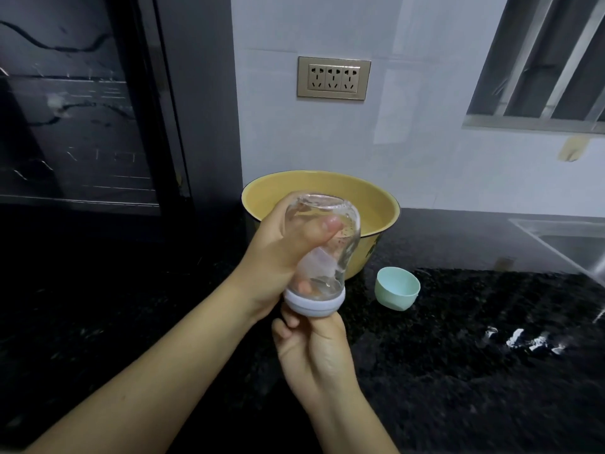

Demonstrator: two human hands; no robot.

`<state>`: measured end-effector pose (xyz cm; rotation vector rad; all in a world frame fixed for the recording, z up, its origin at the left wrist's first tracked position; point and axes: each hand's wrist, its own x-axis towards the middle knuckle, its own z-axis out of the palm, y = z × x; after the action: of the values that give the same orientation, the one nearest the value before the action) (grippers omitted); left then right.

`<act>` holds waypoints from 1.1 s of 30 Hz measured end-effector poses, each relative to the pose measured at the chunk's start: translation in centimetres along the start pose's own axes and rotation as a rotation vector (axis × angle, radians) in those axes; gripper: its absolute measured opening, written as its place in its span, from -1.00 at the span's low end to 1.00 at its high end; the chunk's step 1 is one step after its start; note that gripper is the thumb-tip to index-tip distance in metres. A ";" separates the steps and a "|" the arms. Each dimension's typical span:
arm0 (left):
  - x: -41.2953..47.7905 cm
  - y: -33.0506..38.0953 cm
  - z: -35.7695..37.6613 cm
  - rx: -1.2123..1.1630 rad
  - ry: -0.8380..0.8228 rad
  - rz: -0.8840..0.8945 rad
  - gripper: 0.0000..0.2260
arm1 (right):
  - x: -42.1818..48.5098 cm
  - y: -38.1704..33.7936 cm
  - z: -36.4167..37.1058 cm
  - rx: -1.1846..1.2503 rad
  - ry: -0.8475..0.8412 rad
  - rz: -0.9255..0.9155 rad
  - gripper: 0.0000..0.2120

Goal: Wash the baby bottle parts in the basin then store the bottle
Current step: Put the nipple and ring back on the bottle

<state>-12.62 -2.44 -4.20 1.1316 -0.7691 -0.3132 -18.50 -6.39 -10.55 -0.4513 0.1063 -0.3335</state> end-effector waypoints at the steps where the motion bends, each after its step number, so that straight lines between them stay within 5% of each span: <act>1: 0.0 0.1 -0.2 -0.001 0.014 0.004 -0.55 | -0.1 0.0 0.0 -0.085 0.053 -0.022 -0.85; 7: 0.5 1.5 -0.4 0.023 -0.067 0.059 -0.59 | -0.7 -0.8 -0.8 -0.603 0.077 -0.181 -0.77; 10: 0.6 1.7 -0.3 0.011 -0.053 0.092 -0.65 | -0.9 -1.9 -0.7 -0.722 0.040 -0.246 -0.95; 18: 0.8 1.5 0.3 -0.031 -0.057 0.095 -0.71 | -0.6 -1.9 -2.3 -1.027 0.151 -0.484 -0.95; 20: 1.0 1.7 0.1 -0.113 -0.056 0.110 -0.74 | -0.9 -1.9 -2.4 -0.976 0.069 -0.433 -0.94; 24: 1.4 1.4 0.0 -0.220 0.073 0.019 -0.43 | -1.5 -1.8 -1.6 -0.812 -0.018 -0.200 -0.90; 28: 1.0 0.8 0.0 -0.204 0.080 0.049 -0.34 | -1.1 -2.2 -1.1 -0.804 -0.034 -0.194 -0.83; 33: 0.8 0.5 -0.2 -0.236 0.113 -0.037 -0.49 | -0.9 -2.1 -1.7 -0.821 -0.117 -0.196 -0.79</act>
<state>-12.03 -2.55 -3.46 0.9332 -0.5950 -0.3584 -20.30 -8.56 -11.11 -1.2985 0.0818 -0.4500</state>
